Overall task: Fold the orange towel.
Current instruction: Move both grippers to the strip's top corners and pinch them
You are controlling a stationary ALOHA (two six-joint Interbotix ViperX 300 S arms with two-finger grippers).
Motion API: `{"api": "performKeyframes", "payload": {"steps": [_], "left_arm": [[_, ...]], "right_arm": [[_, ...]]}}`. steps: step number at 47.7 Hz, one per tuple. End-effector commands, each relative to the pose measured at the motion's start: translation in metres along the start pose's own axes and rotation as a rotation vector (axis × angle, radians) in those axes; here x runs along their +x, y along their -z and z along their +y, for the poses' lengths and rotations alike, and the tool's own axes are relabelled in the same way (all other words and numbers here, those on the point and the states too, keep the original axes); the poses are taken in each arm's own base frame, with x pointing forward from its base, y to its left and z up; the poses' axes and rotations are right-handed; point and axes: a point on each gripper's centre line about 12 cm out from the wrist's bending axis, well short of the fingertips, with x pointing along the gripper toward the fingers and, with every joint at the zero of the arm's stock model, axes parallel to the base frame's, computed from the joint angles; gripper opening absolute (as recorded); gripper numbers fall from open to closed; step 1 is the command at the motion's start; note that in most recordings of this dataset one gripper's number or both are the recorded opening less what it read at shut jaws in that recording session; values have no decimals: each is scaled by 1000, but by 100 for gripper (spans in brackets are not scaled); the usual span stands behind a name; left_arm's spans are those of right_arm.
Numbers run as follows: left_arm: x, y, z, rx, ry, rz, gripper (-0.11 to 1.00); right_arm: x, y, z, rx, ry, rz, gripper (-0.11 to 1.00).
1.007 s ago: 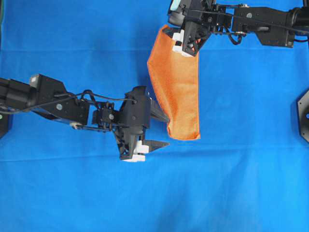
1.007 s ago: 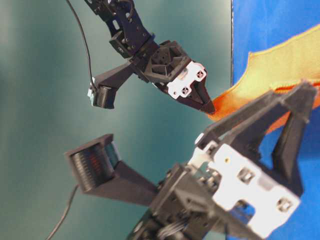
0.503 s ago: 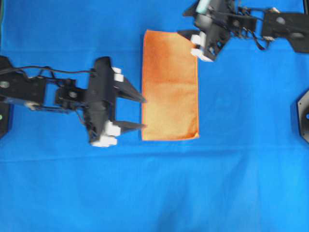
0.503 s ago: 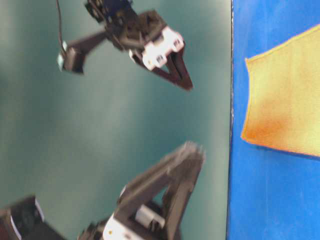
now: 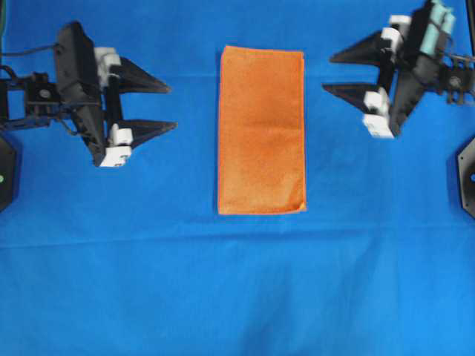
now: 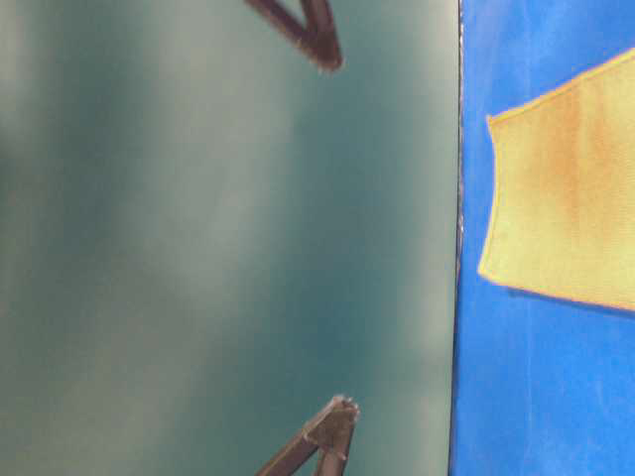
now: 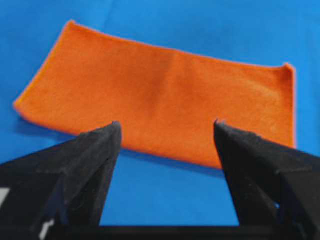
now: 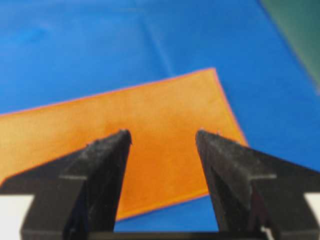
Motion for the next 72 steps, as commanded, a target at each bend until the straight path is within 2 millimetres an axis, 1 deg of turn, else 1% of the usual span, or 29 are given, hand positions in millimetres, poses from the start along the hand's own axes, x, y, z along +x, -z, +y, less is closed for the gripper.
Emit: {"api": "performKeyframes", "payload": {"steps": [1, 6, 28, 31, 36, 38, 42, 45, 51, 57, 58, 62, 64, 72], "left_arm": [[-4, -7, 1, -3, -2, -55, 68], [-3, -4, 1, -5, -3, -55, 68], [-2, -5, 1, -4, -2, -54, 68], [-1, -7, 1, -6, -2, -61, 68], [6, -16, 1, -4, -4, -83, 68], [11, -19, 3, -6, -10, -88, 68], [28, -24, 13, -15, -39, -72, 68], [44, -25, 23, -24, -65, -47, 68], [70, -22, 45, -48, -118, -6, 69], [95, -11, 70, -73, -169, 36, 69], [98, -9, 72, -76, -175, 42, 69], [112, -1, 84, -87, -197, 64, 69], [120, 5, 90, -92, -205, 79, 69], [141, 23, 106, -109, -232, 109, 69]], "right_arm": [[-6, 1, 5, 28, -24, -39, 59], [-7, 6, 6, 52, -32, -38, 59], [-7, 5, 6, 55, -31, -41, 59], [-6, 3, 5, 61, -30, -45, 59], [-1, -2, 1, 67, -14, -43, 59], [2, -4, -3, 71, -1, -38, 59], [11, -5, -13, 85, 32, -16, 59], [23, -3, -26, 98, 70, 22, 59], [49, 6, -46, 114, 129, 121, 59], [73, 21, -61, 126, 164, 213, 59], [80, 26, -64, 129, 168, 233, 59], [93, 38, -70, 138, 175, 277, 59], [98, 42, -72, 141, 178, 292, 59], [112, 64, -84, 166, 193, 345, 59]]}}
